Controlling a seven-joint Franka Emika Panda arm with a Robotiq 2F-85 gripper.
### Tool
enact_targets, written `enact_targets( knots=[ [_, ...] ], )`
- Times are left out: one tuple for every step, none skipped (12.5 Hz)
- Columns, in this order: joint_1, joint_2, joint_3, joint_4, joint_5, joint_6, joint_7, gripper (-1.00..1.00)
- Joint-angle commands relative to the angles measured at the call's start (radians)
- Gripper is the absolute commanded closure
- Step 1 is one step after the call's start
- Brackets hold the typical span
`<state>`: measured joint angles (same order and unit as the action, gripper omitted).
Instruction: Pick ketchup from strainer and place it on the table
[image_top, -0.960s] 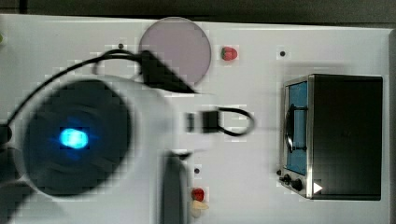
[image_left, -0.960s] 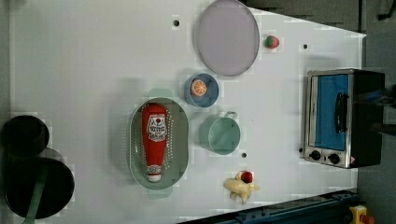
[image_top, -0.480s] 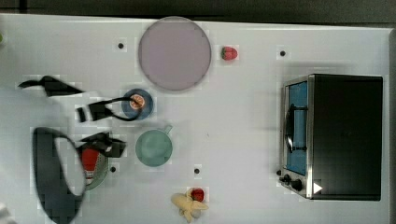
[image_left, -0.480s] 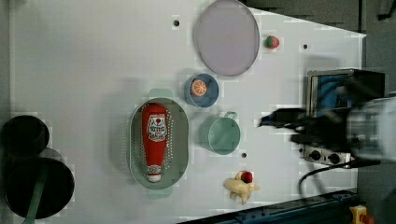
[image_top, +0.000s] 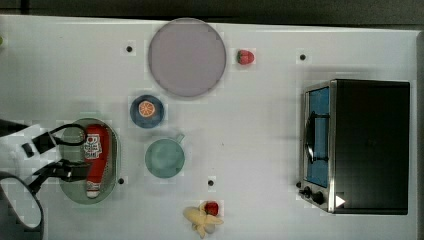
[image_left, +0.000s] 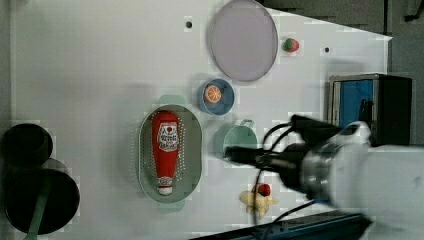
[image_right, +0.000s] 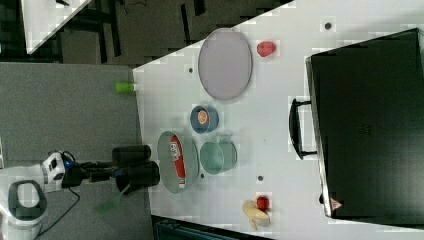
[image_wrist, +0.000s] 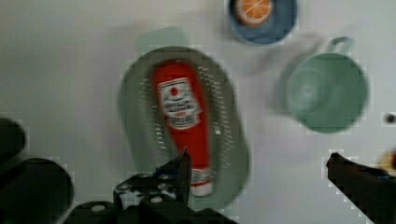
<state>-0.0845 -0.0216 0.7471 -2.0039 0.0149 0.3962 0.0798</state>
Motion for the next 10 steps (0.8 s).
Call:
enact_targets(
  knots=[
    [-0.012, 0.056, 0.052, -0.096, -0.008, 0.133, 0.048, -1.00],
    [-0.012, 0.077, 0.066, -0.133, -0.017, 0.203, 0.048, -1.00],
    [-0.012, 0.102, 0.074, -0.168, -0.035, 0.271, 0.048, -1.00],
    [-0.011, 0.129, 0.076, -0.198, -0.067, 0.335, 0.048, -1.00],
    [-0.011, 0.161, 0.075, -0.221, -0.110, 0.395, 0.048, -1.00],
    [-0.011, 0.197, 0.073, -0.236, -0.153, 0.447, 0.049, -1.00],
    [-0.011, 0.235, 0.069, -0.244, -0.191, 0.492, 0.052, -1.00],
    [-0.011, 0.275, 0.064, -0.244, -0.220, 0.528, 0.063, -1.00],
    [-0.011, 0.315, 0.058, -0.243, -0.242, 0.555, 0.080, -1.00],
    [-0.011, 0.354, 0.053, -0.242, -0.265, 0.575, 0.097, -1.00]
  ],
)
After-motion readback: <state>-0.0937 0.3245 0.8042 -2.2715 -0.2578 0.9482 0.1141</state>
